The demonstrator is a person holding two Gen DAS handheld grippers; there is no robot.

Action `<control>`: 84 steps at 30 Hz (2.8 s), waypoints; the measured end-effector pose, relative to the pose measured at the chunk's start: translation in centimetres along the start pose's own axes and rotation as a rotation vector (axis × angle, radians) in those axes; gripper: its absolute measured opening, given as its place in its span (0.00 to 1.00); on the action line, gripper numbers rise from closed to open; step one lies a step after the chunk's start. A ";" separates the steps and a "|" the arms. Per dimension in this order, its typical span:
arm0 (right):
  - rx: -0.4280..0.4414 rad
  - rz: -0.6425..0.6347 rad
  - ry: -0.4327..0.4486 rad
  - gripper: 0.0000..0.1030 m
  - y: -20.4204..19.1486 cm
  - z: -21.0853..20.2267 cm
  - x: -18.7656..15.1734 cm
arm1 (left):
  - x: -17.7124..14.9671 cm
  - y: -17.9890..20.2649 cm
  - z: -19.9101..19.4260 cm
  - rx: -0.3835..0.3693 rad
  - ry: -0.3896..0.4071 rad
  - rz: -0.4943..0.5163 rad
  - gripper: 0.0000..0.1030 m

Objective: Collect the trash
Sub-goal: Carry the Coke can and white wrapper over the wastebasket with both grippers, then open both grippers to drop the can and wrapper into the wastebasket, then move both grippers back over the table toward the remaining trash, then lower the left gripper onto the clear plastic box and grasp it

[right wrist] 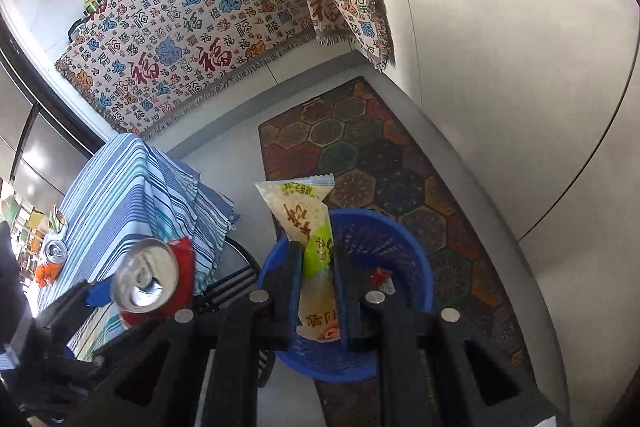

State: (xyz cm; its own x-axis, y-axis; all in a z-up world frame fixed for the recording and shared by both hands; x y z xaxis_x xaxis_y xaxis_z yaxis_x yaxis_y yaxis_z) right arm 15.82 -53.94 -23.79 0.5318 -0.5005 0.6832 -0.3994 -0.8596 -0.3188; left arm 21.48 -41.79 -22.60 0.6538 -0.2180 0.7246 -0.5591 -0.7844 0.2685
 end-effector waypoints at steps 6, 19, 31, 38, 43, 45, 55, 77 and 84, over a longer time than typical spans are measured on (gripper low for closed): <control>0.000 0.029 -0.004 0.15 0.6 0.3 0.1 | -0.3 0.4 1.7 -0.005 -0.014 0.023 0.83; 0.008 0.099 0.008 0.16 1.9 1.0 0.6 | -0.8 0.5 3.7 -0.006 -0.035 0.060 0.83; -0.040 0.138 0.101 0.51 2.5 -0.5 2.1 | -1.4 0.0 5.6 -0.014 -0.037 0.068 0.96; -0.074 0.113 0.158 0.54 2.4 -1.8 3.3 | -0.2 -1.3 2.2 0.003 0.016 -0.034 0.96; -0.103 0.069 0.168 0.70 0.8 -2.2 3.4 | 0.1 -2.4 -5.0 -0.016 0.062 -0.086 0.96; -0.106 0.033 0.179 0.70 -0.5 -2.3 3.2 | -0.2 -3.2 -8.1 -0.002 0.078 -0.071 0.97; 0.047 -0.325 0.162 0.70 -15.7 -3.1 -3.5 | -7.9 -15.6 -19.8 0.293 0.014 -0.097 0.97; 0.115 -0.570 -0.012 0.77 -40.0 3.3 -14.4 | -11.4 -31.5 -25.2 0.594 0.022 -0.185 1.00; 0.112 -0.560 -0.008 0.81 -40.3 4.1 -13.9 | -11.5 -31.8 -25.4 0.597 0.024 -0.188 1.00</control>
State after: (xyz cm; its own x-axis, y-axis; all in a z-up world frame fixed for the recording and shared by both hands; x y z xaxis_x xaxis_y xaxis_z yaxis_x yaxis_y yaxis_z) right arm 27.59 -12.76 -23.11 0.6450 0.0346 0.7634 0.0267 -0.9994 0.0227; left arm 18.82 0.42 -23.32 0.6979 -0.0373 0.7152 -0.0499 -0.9987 -0.0033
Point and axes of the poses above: each gripper's, at about its wrist camera, not at the fingertips, and z roughly the way its jaws point, y to its right, x to its top, the point moved 3 cm from there along z, roughly the way its jaws point, and after that the axes turned 11 degrees about y, right-handed, at the moved point
